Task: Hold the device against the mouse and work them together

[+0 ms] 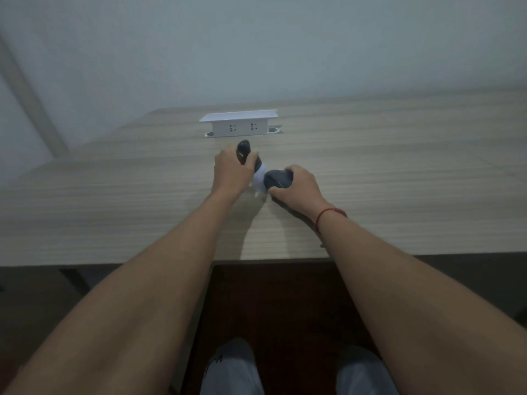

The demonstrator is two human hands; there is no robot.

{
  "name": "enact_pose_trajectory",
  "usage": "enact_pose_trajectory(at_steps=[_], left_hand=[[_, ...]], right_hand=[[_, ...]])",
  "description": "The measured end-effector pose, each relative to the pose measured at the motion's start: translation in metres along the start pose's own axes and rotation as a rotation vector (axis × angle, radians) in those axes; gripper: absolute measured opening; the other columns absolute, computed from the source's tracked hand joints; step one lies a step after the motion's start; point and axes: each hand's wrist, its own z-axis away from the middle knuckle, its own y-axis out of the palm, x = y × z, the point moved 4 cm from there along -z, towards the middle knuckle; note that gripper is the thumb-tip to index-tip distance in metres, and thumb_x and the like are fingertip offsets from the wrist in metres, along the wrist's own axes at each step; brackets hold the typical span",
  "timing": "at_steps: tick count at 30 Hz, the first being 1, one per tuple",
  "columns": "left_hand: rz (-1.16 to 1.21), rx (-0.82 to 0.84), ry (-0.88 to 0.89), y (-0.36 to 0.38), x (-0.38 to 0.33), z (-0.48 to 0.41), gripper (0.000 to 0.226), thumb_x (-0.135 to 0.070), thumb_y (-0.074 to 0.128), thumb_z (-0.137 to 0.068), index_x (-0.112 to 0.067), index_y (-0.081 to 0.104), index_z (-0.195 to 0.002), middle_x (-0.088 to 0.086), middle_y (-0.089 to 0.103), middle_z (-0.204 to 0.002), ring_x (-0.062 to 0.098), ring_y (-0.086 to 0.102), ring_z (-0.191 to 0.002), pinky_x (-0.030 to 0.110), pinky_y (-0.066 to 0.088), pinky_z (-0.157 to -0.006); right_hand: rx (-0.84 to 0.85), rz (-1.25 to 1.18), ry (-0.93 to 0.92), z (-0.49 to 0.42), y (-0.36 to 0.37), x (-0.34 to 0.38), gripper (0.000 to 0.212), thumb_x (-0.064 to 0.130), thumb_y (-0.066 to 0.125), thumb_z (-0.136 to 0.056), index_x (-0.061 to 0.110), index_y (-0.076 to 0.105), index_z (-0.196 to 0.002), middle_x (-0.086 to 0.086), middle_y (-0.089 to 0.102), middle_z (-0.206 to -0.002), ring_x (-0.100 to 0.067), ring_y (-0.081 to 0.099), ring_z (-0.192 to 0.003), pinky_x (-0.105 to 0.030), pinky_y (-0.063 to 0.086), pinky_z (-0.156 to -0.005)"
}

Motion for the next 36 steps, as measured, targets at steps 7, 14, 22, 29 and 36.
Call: enact_pose_trajectory(at_steps=[7, 14, 22, 29, 36], left_hand=[[-0.14, 0.074, -0.1, 0.007, 0.012, -0.004, 0.033, -0.029, 0.061, -0.091, 0.0, 0.061, -0.108, 0.014, 0.064, -0.105, 0.025, 0.061, -0.089, 0.029, 0.044, -0.072], [-0.127, 0.126, -0.117, 0.008, 0.01, -0.007, 0.035, -0.027, 0.062, -0.091, 0.0, 0.06, -0.112, 0.014, 0.064, -0.109, 0.027, 0.062, -0.095, 0.031, 0.048, -0.078], [-0.088, 0.084, -0.095, 0.005, 0.007, -0.009, 0.034, -0.03, 0.06, -0.09, 0.0, 0.062, -0.106, 0.016, 0.066, -0.104, 0.031, 0.063, -0.097, 0.034, 0.051, -0.08], [-0.096, 0.077, -0.075, 0.003, -0.001, -0.015, 0.034, -0.03, 0.06, -0.09, 0.001, 0.063, -0.103, 0.019, 0.066, -0.106, 0.034, 0.062, -0.099, 0.028, 0.042, -0.074], [-0.126, 0.095, -0.119, 0.002, 0.007, -0.016, 0.038, -0.03, 0.059, -0.091, 0.001, 0.061, -0.112, 0.018, 0.064, -0.112, 0.033, 0.062, -0.103, 0.032, 0.047, -0.078]], right_hand=[[0.046, -0.016, -0.004, 0.001, 0.0, 0.0, 0.05, 0.03, 0.076, -0.074, 0.014, 0.056, -0.117, -0.004, 0.058, -0.116, -0.022, 0.055, -0.104, -0.036, 0.051, -0.089], [0.064, -0.023, -0.027, 0.0, 0.001, 0.002, 0.056, 0.035, 0.08, -0.07, 0.015, 0.059, -0.118, -0.008, 0.058, -0.122, -0.025, 0.055, -0.111, -0.042, 0.05, -0.095], [0.057, -0.068, -0.032, 0.002, -0.001, 0.002, 0.065, 0.031, 0.082, -0.071, 0.013, 0.052, -0.126, -0.006, 0.057, -0.124, -0.021, 0.055, -0.11, -0.039, 0.049, -0.098], [0.105, -0.109, -0.03, 0.002, -0.002, 0.003, 0.063, 0.027, 0.082, -0.072, 0.014, 0.052, -0.127, -0.005, 0.057, -0.126, -0.021, 0.054, -0.112, -0.037, 0.047, -0.099], [0.184, -0.129, -0.031, -0.001, -0.002, 0.002, 0.068, 0.026, 0.083, -0.072, 0.014, 0.051, -0.13, -0.004, 0.056, -0.127, -0.017, 0.051, -0.109, -0.028, 0.043, -0.091]])
